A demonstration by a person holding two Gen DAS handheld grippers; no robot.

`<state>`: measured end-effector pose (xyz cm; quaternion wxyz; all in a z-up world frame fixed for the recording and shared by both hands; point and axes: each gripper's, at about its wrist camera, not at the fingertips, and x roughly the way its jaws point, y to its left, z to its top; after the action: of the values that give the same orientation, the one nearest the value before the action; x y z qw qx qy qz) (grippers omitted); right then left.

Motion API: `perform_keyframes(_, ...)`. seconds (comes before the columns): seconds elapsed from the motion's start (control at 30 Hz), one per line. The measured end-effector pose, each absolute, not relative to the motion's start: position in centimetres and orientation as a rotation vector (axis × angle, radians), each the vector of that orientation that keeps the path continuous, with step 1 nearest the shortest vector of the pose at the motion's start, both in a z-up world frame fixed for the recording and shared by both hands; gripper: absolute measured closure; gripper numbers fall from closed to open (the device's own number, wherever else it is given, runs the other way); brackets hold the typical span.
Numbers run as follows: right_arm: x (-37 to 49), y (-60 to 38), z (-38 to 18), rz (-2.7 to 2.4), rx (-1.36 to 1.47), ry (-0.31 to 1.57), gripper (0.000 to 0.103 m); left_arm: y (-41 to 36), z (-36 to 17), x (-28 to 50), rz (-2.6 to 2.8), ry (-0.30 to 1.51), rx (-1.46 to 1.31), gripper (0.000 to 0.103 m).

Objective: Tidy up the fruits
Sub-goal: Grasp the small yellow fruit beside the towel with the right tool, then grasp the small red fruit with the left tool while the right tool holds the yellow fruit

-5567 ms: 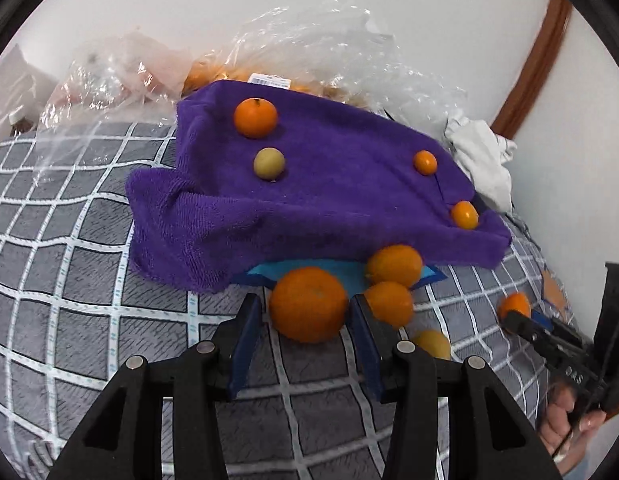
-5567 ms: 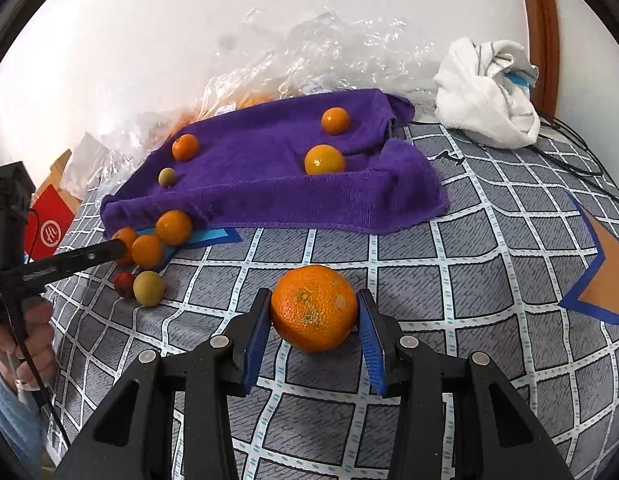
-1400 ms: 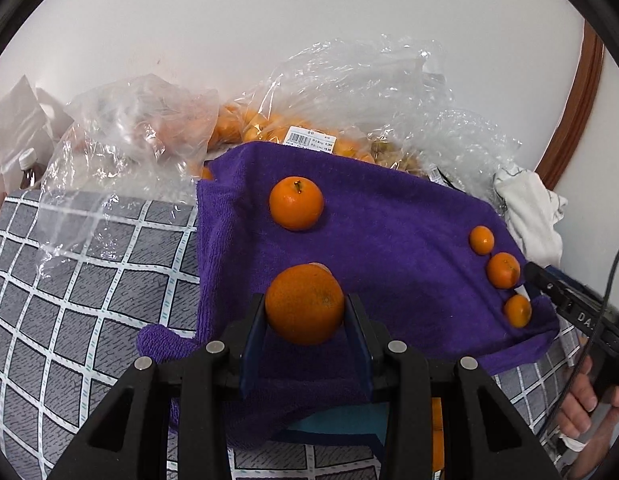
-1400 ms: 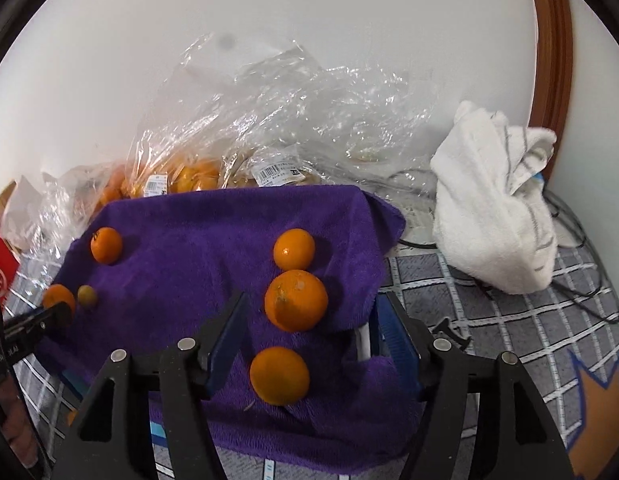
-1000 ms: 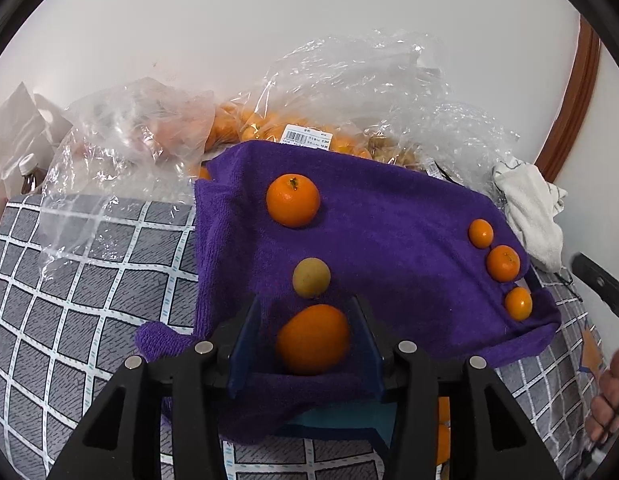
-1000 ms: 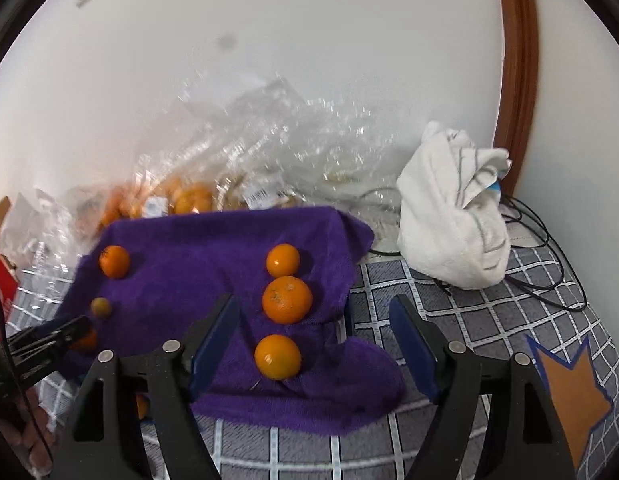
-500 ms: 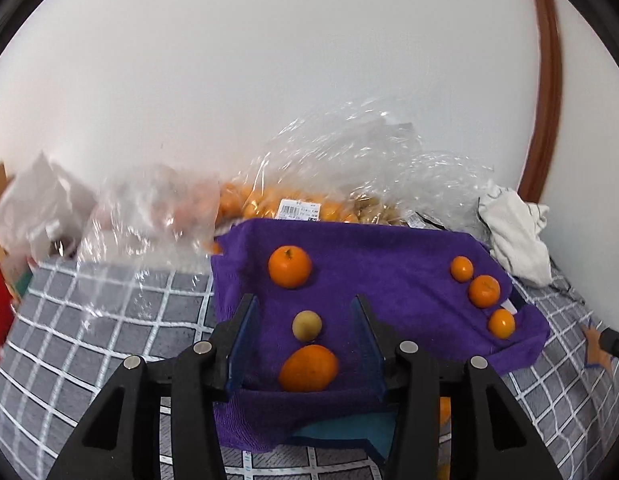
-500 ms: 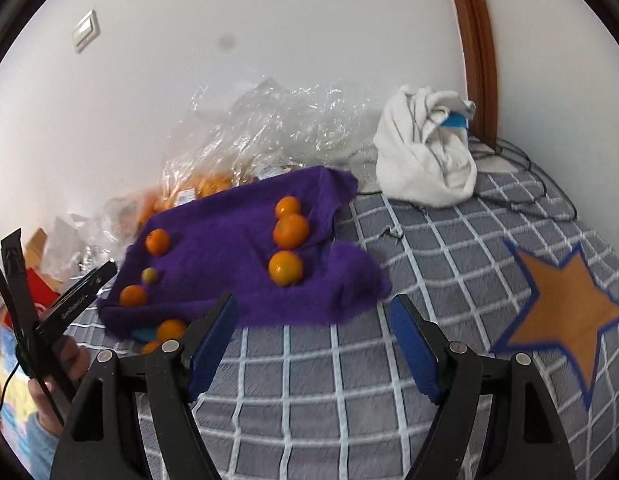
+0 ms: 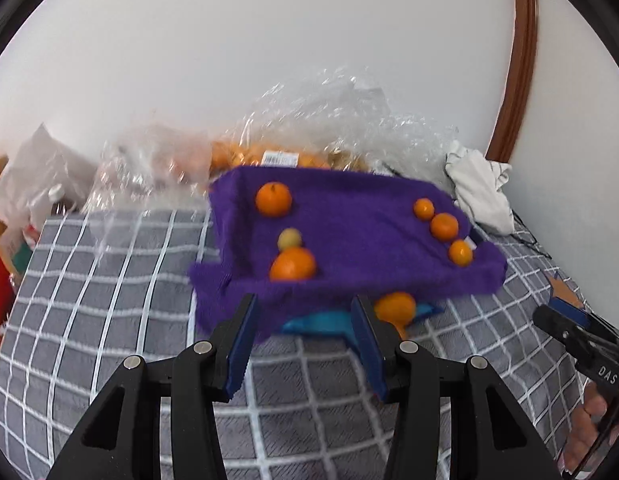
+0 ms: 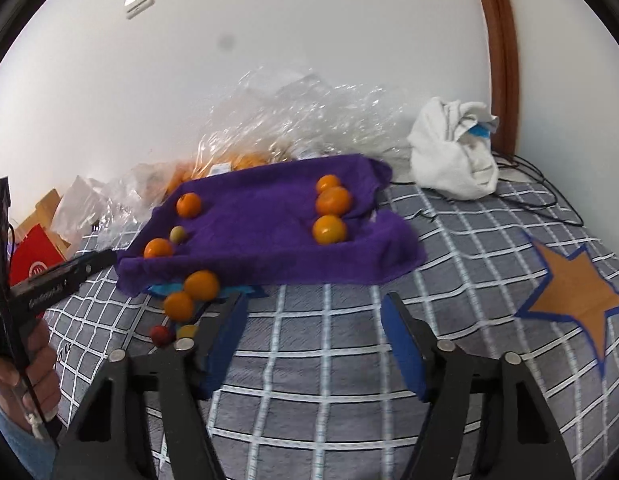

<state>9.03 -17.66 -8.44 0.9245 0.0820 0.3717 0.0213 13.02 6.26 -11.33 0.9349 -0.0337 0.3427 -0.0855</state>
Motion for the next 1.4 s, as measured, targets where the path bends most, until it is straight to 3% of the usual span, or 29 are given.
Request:
perform_keyframes(0.1,9.7,-16.4,-9.3,0.11,0.196,0.819,0.041,6.8,-12.3,12.6,-0.171,0.712,-0.05,0.058)
perform_keyframes(0.33,10.2,-11.9,-10.3,0.223,0.118,0.854,0.042,9.2,-13.9,13.2,-0.203,0.726,-0.18,0.058)
perform_keyframes(0.5,11.1,-9.3,-11.7,0.286,0.072,0.901,0.057,10.5,-14.7,12.8,-0.193,0.747,-0.248,0.059)
perform_keyframes(0.67,12.0,-8.2,-13.1,0.301,0.057,0.948,0.063,10.6,-14.9,12.4,-0.134,0.744,-0.212,0.059)
perform_keyframes(0.87,12.6,-8.0,-13.9,0.323,0.071,0.969,0.077,10.5,-15.5,12.7,-0.134,0.78,-0.196,0.059)
perform_keyframes(1.23,11.0,-15.6,-11.7,0.125,0.006,0.882,0.077,9.3,-15.9,12.4,-0.199,0.788,-0.163,0.059)
perform_keyframes(1.4,11.0,-19.5,-12.4,0.112,0.1,0.911,0.077,7.6,-15.7,12.3,-0.282,0.822,-0.158,0.059)
